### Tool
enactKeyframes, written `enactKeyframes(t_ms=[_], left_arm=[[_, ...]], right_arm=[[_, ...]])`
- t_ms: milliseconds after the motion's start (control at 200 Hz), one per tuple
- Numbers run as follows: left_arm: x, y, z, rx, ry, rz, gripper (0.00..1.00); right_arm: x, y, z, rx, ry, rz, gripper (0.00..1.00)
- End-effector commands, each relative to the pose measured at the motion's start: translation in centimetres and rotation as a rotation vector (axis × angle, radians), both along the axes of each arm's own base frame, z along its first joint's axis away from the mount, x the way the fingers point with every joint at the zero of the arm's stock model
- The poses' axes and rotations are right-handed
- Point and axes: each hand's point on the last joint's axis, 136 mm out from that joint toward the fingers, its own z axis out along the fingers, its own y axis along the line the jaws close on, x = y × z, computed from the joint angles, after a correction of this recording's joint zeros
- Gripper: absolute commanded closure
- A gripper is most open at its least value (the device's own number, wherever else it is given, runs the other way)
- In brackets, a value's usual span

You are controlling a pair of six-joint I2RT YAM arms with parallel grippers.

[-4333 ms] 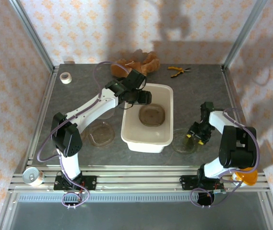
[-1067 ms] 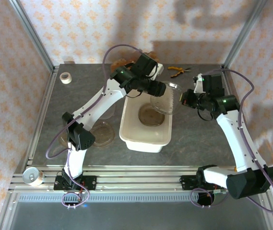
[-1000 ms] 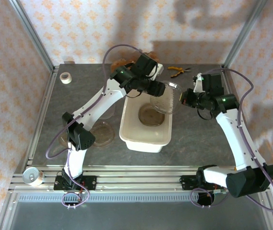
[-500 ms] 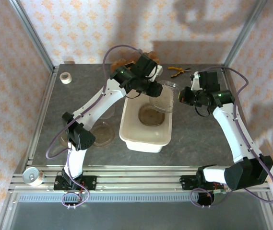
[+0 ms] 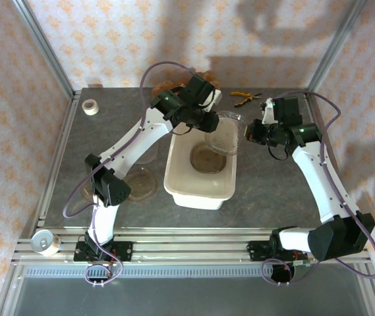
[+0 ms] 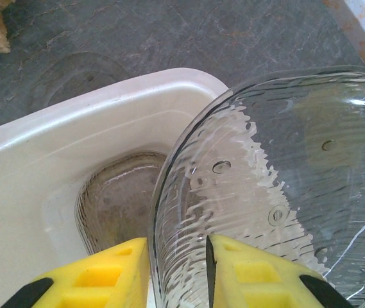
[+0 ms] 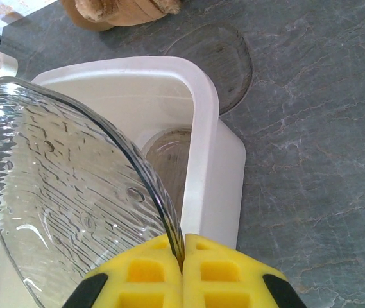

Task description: Place the plates into the plastic bin on the countertop

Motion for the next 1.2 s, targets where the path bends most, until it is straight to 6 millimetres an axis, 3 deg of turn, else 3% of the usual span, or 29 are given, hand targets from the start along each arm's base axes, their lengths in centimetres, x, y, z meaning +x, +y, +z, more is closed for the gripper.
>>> enactKeyframes(t_ms=[0,510,576,706,956,1196], left_arm=[[-1.1,-0.8,0.0,-0.02,0.033,-0.039,0.74],[-1.2,-0.7,0.0,-0.061,0.071,-0.042,0.87],[-1.4,-0.9,0.0,-0.07,0.081,-0.055,0.85],[-2.0,-1.0,-0.1,-0.081,0.102,-0.089,0.72],[-1.8,0.6,-0.8,-0.055,0.11,-0.062,0.7],[-2.0,0.2,-1.0,-0.08,0.129,-0.074,0.73]], right_arm=[[0.5,0.9,2.4,0.041,-0.09,0.035,1.0],[0.0,1.5,2.3,0.084,-0.1,0.063,1.0],[-0.1,1.6,2.3,0.086,-0.101,0.067,1.0],[-0.2,1.5,2.3,0.086,-0.107,0.064,1.0],[-0.3,1.6,2.6,0.094,-0.12,0.065,1.0],[-0.2,2.1,2.6,0.114,-0.116,0.087,1.0]])
